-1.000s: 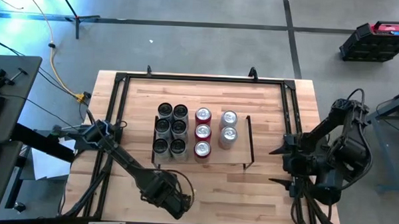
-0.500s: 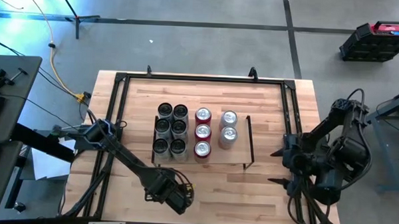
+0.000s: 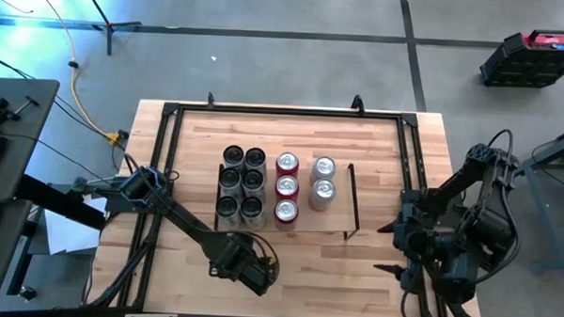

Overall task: Place canned beverage on shelf
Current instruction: Move the pink white soda can to the bottom center of the table

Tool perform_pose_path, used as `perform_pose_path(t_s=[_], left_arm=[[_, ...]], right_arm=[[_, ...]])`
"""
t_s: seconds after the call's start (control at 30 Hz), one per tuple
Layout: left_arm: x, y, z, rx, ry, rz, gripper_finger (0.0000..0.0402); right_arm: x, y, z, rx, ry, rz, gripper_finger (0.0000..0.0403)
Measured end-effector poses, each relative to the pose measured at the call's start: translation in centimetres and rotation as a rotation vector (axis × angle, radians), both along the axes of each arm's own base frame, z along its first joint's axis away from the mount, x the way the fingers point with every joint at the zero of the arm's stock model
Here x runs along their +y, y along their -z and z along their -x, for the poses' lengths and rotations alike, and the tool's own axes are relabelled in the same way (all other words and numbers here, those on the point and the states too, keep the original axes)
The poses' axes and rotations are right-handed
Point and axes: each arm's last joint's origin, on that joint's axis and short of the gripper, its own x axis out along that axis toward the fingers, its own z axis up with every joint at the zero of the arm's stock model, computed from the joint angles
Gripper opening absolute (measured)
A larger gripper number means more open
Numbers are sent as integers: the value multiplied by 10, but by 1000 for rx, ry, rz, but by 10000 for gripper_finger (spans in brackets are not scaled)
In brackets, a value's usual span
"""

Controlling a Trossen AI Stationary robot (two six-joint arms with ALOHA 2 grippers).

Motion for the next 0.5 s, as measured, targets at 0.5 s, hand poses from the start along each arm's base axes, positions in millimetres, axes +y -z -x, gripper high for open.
perform_pose_path(t_s=[0.5], left_arm=[[-23, -3, 3, -189, 58, -75, 349]], right_arm=[[18, 13, -18, -7, 27, 22, 376]])
